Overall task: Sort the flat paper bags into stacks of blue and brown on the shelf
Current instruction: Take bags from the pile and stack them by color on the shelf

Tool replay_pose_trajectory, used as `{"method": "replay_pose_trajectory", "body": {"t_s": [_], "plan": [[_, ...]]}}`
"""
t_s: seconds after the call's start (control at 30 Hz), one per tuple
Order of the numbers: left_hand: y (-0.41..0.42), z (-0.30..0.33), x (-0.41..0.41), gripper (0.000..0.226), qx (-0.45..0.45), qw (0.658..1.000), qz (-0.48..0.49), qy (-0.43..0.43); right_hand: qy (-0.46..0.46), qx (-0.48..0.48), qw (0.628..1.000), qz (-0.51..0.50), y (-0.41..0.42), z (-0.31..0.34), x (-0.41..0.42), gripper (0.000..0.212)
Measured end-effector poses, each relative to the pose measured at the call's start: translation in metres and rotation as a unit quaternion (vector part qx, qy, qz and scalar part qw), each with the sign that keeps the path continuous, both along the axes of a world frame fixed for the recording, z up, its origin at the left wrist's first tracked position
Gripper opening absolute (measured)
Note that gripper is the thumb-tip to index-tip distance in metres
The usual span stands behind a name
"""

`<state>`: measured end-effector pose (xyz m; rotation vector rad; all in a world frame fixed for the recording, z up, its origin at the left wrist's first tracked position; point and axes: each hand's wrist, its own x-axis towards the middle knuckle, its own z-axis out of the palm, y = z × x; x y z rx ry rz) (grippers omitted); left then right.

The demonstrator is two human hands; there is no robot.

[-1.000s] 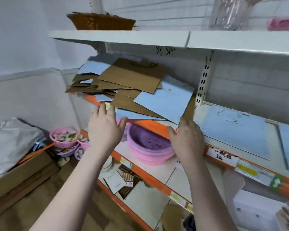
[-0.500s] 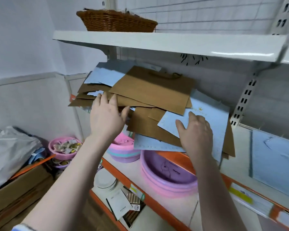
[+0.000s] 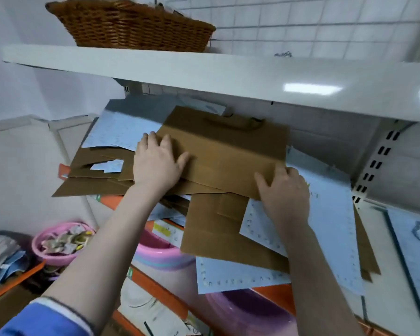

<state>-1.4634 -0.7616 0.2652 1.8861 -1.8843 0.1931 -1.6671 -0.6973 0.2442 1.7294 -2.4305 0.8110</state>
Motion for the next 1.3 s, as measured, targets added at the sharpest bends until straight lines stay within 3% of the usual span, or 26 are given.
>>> {"method": "replay_pose_trajectory", "body": {"t_s": [0.27,0.43,0.67,0.97,1.2,1.3], "plan": [[-0.040,-0.003,0.010,0.076,0.042,0.999,-0.018,0.007,-0.011,0.010,0.999,-0.045,-0.011,0.000,0.008,0.057],[-0.050,-0.001,0.014,0.081,0.023,0.999,-0.022,0.040,-0.019,-0.001,0.998,-0.065,-0.014,0.001,0.016,0.057],[-0.062,0.019,0.028,0.070,-0.036,0.959,-0.056,0.275,-0.116,-0.061,0.988,-0.082,-0.024,0.011,0.011,0.059],[-0.036,0.027,0.027,0.039,-0.081,0.880,-0.061,0.463,-0.223,-0.091,0.970,-0.043,-0.010,0.020,-0.017,0.046],[0.006,0.011,0.008,0.049,-0.068,0.917,0.019,0.393,-0.159,-0.097,0.982,-0.038,0.020,0.011,-0.041,0.035],[0.031,0.007,-0.002,0.038,-0.059,0.933,0.021,0.355,-0.115,-0.083,0.989,-0.048,0.051,0.010,-0.047,0.041]]}}
